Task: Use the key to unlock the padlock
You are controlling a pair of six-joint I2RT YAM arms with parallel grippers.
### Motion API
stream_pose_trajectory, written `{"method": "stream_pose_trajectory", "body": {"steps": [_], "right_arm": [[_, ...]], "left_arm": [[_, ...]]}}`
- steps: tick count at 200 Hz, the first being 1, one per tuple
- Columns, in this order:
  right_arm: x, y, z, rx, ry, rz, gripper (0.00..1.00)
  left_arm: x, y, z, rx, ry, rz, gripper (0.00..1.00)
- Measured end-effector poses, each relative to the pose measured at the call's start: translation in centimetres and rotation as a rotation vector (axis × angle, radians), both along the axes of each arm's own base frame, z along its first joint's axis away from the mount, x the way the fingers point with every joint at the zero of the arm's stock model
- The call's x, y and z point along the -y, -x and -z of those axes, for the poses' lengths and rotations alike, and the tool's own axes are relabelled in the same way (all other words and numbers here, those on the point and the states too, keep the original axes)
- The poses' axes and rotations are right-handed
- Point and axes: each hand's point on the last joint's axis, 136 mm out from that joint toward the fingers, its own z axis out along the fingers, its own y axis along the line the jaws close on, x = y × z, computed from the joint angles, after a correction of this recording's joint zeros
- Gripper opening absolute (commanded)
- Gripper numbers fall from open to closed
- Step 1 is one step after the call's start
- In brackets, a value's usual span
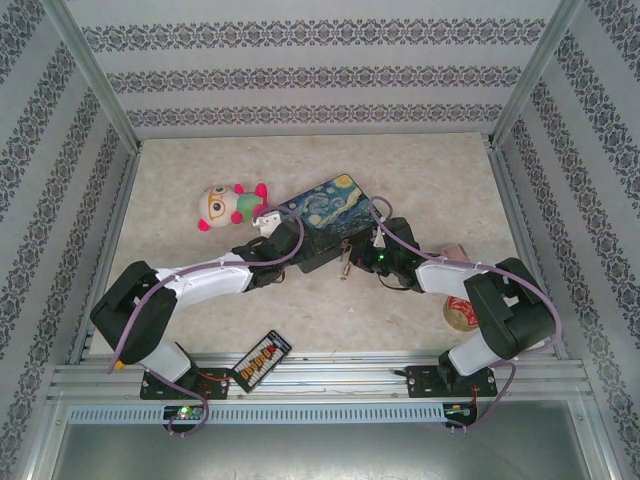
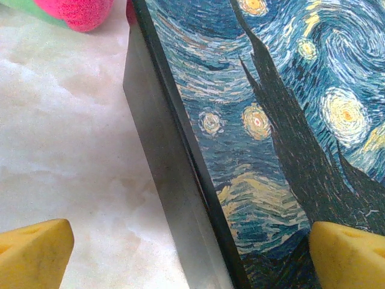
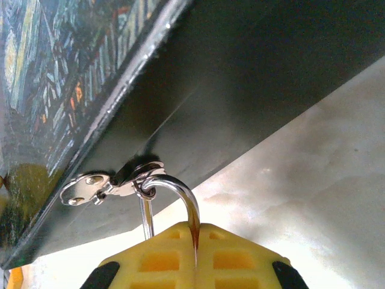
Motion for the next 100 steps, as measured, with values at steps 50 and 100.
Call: {"method": "stream_pose_trajectory", "body": {"steps": [50, 100], "right_arm": [[0.25, 0.04, -0.09, -0.01, -0.003, 0.025, 0.0], [0.26, -0.04, -0.15, -0.029, -0.022, 0.05, 0.0]], "left_arm": [[0.11, 0.03, 0.09, 0.006, 0.007, 0.0, 0.99], [0.15, -0.02, 0.16, 0.013, 0.02, -0.005, 0.99]]}}
